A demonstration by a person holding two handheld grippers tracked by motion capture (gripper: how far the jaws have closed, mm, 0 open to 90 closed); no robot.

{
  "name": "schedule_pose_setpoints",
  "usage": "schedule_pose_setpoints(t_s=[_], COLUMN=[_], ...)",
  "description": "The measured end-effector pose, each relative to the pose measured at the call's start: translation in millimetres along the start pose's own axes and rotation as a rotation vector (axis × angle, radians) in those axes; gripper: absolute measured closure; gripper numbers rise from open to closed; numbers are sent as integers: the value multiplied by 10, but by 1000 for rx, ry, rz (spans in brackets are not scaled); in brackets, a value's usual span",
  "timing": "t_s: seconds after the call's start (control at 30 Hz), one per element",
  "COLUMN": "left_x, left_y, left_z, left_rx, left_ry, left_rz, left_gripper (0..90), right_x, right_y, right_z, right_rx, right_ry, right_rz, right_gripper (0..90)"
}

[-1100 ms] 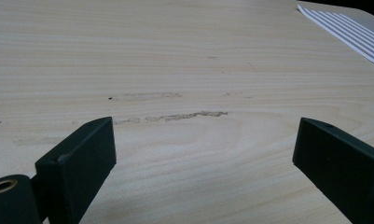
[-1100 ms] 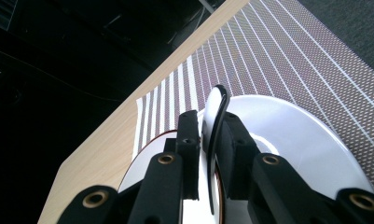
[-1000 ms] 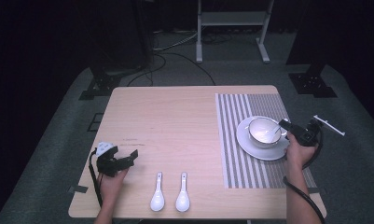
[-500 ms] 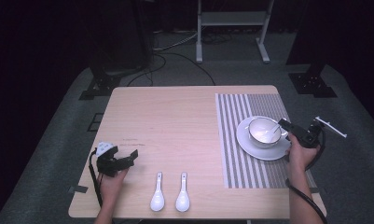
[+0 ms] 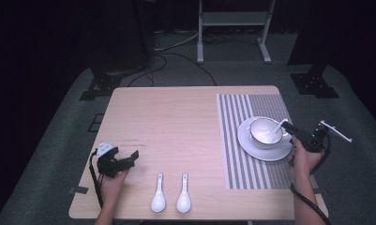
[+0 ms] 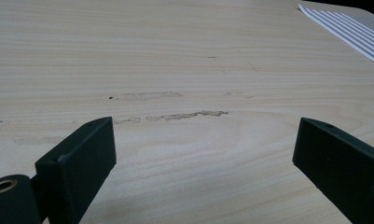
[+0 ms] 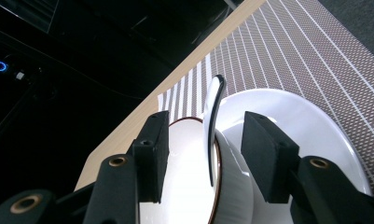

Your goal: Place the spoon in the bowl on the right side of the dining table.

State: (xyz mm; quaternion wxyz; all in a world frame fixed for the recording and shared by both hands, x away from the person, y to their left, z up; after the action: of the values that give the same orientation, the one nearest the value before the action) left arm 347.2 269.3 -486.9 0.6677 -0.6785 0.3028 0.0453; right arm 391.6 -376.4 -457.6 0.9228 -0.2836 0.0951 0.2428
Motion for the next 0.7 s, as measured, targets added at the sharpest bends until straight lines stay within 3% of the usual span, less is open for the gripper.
schedule_pose_setpoints(t_s=[0.3,0.7], left_x=[1,1], left_y=[0,1], left_z=[-3,-1], left_rx=[-1,-4], left_ry=[-2,-4], left_rz=[-2,-1], left_gripper=[47,47], right_x=[-28,-106], right_y=[38,96], right_z=[26,-2], right_rx=[-17,11], right_ry=[-20,-64], right_rz=[16,29], right_gripper=[456,423])
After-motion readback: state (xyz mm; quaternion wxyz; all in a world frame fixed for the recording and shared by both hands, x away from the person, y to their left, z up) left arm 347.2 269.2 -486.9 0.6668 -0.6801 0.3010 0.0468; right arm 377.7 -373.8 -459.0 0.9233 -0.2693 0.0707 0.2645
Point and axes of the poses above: each handheld gripper's, and its own axes: x roughly forward along the jaws, y roughly out of its underside, z roughly to its left, the point moved 2 cm from there along x, roughly forward along the jaws, and after that the axes turned 5 degrees about x, right-handed, at the moved point
